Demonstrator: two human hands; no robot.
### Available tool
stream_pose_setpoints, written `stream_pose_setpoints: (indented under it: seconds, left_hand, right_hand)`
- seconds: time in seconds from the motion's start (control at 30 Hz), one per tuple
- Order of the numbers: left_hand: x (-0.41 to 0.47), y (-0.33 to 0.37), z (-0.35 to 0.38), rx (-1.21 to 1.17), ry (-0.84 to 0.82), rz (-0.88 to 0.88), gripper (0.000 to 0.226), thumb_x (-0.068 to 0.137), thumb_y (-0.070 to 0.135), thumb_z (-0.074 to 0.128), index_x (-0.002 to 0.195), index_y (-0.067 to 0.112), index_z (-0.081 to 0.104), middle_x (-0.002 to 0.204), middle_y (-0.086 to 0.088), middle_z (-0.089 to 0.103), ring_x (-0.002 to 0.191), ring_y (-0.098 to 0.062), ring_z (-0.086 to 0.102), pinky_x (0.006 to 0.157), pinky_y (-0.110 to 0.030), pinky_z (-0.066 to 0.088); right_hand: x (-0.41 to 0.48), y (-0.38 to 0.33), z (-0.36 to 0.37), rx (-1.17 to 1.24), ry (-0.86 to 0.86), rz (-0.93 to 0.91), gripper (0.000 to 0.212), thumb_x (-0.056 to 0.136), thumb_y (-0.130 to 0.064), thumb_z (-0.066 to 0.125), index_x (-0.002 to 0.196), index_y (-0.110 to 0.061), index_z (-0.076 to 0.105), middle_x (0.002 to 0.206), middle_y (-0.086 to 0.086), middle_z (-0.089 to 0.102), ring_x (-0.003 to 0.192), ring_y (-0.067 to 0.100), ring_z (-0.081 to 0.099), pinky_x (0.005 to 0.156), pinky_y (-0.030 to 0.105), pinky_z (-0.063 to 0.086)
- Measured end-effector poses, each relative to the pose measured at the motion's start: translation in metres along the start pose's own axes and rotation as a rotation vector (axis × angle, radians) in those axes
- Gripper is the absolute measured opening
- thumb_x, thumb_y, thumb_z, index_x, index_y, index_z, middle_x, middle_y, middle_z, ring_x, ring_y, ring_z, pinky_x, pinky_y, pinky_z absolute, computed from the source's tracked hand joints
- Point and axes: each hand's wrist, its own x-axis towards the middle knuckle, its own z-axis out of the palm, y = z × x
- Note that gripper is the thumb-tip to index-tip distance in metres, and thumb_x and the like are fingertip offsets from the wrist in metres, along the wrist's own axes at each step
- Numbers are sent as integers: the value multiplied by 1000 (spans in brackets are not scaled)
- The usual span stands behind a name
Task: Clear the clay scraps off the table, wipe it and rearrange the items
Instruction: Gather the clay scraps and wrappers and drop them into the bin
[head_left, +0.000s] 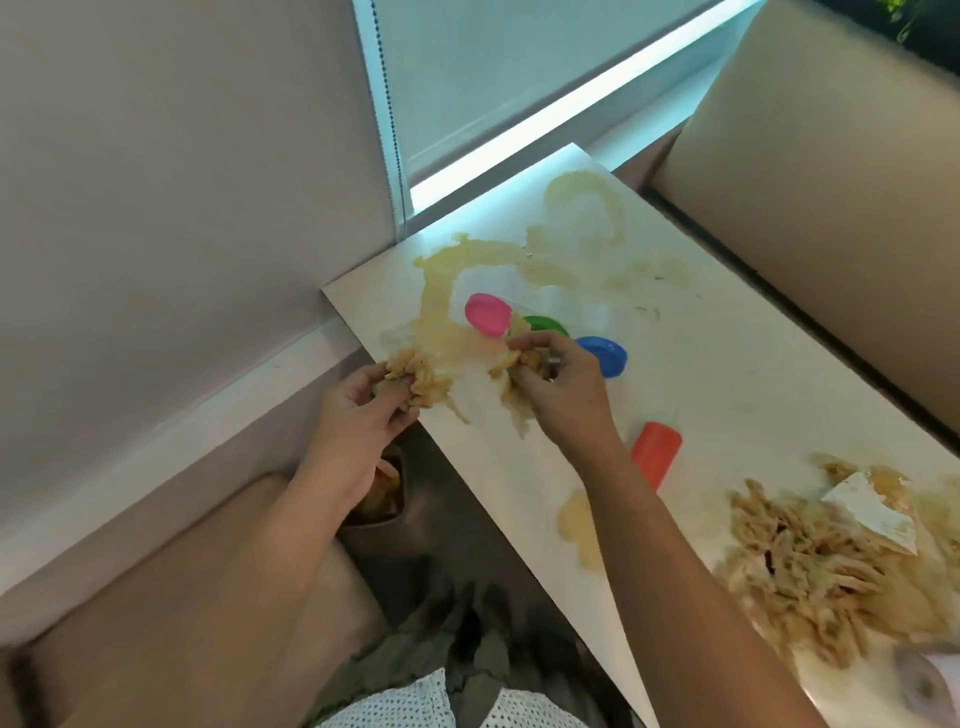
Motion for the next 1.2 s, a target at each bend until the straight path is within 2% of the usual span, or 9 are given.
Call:
stream_pose_setpoints:
  seconds: [0.27, 0.43, 0.53, 0.63, 0.73, 0.9, 1.0, 1.1, 1.2]
  left_hand:
    - [20, -8, -108, -24, 226, -70, 19, 97, 9, 66, 109, 22, 72, 102, 2, 79, 102, -15, 74, 91, -30, 57]
    - [28, -37, -155, 18, 336, -84, 21, 97, 9, 67, 109, 26, 70, 108, 0, 76, 102, -15, 74, 82, -22, 60]
    - [44, -64, -172, 67, 390, -99, 21, 96, 11, 68, 108, 28, 70, 105, 3, 77, 102, -14, 74, 86, -28, 60]
    - [70, -102, -189, 115, 441, -125, 22, 95, 16, 71, 114, 28, 72, 108, 5, 77, 102, -12, 74, 93, -39, 60]
    - [104, -152, -207, 128, 486, -148, 23, 94, 20, 73, 115, 30, 72, 109, 7, 76, 101, -11, 74, 93, -40, 61]
    - [169, -253, -238, 168, 512, -195, 19, 94, 25, 74, 107, 38, 71, 104, 9, 76, 97, -9, 74, 92, -43, 61]
    - [206, -308, -255, 259, 496, -222, 16, 93, 30, 75, 103, 41, 69, 100, 10, 76, 95, -9, 74, 89, -41, 62]
    - [241, -356, -272, 330, 432, -330, 17, 93, 37, 72, 108, 44, 65, 108, 11, 72, 101, -11, 70, 92, -40, 60]
    - [265, -395, -289, 270, 343, -490, 38, 88, 48, 69, 123, 41, 56, 120, 4, 70, 109, -17, 67, 99, -44, 56]
  right_hand:
    - [-4, -2, 130, 48, -264, 96, 27, 83, -16, 71, 98, -38, 74, 102, -1, 73, 82, 24, 69, 75, 54, 60]
    - [-13, 17, 194, 39, -414, 167, 24, 91, -15, 70, 101, -37, 70, 110, -7, 69, 94, 15, 69, 71, 30, 61]
    - [-9, 42, 224, 34, -452, 202, 22, 91, -15, 71, 103, -32, 66, 104, -12, 68, 95, 3, 67, 78, 23, 57]
    - [2, 84, 256, 12, -457, 238, 23, 91, -14, 71, 103, -32, 63, 106, -11, 67, 98, 3, 66, 83, 24, 57]
    - [14, 142, 292, 14, -445, 316, 26, 91, -12, 71, 103, -33, 63, 108, -11, 68, 99, 3, 67, 86, 29, 59]
    - [33, 253, 357, -50, -414, 335, 25, 90, -7, 69, 100, -30, 62, 104, -11, 66, 93, -7, 61, 83, 22, 54]
    - [50, 316, 394, -72, -429, 353, 24, 89, -4, 67, 103, -24, 61, 105, -9, 65, 94, -2, 61, 85, 22, 51]
    - [68, 365, 425, -117, -546, 435, 27, 91, -12, 68, 110, -28, 59, 110, -12, 64, 105, 7, 61, 95, 32, 52]
    - [81, 401, 440, -263, -732, 450, 38, 97, -20, 63, 131, -31, 52, 121, -14, 55, 123, 14, 52, 111, 36, 40]
